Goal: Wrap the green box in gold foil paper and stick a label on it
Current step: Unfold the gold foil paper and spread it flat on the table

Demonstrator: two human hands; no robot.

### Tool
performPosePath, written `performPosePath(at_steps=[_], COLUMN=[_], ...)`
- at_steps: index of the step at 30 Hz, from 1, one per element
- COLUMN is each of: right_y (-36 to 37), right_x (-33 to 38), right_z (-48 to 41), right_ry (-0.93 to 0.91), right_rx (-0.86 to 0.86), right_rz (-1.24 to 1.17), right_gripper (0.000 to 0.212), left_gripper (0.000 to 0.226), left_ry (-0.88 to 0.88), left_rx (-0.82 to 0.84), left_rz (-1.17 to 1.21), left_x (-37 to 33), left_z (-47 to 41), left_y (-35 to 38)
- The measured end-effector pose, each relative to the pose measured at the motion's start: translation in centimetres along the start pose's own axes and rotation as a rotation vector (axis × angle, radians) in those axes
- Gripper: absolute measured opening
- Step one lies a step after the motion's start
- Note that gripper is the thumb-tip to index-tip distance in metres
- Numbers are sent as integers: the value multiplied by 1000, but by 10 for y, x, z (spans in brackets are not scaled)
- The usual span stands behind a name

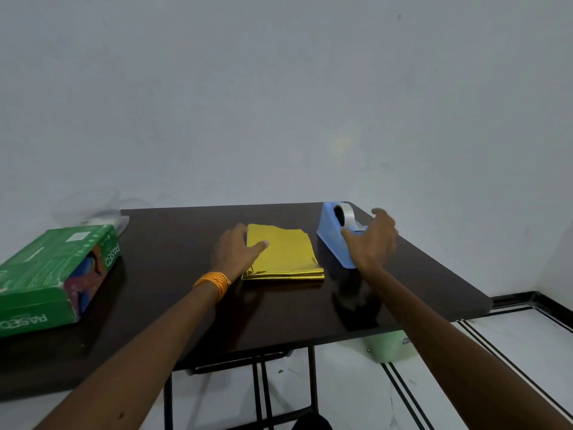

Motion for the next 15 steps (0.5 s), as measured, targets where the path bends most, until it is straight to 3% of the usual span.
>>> performPosePath(at_steps=[3,6,10,13,15], right_y=[-7,-3,10,23,32], right_x=[18,30,33,30,27], right_z=[4,8,11,9,9], right_ry=[-221,-353,-352,-281,-232], right_rx=[-99,49,162,250,285], right_rz=[30,-77,-197,-212,-206], right_gripper=[52,23,11,9,9], left_gripper=[63,51,17,19,25], left_ry=[249,398,293,252,279], left_rx=[121,325,303,187,195], left_rz=[28,-193,41,156,178], left_x=[-31,-49,-43,-32,-27], left_z=[11,18,14,6,5], left_y=[3,14,21,13,9])
Point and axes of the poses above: each hand's wrist, its own z-axis away from the middle knuckle, its own y-axis out of the palm, x = y × z, the point moved 1 cm from there along -z, towards the middle knuckle
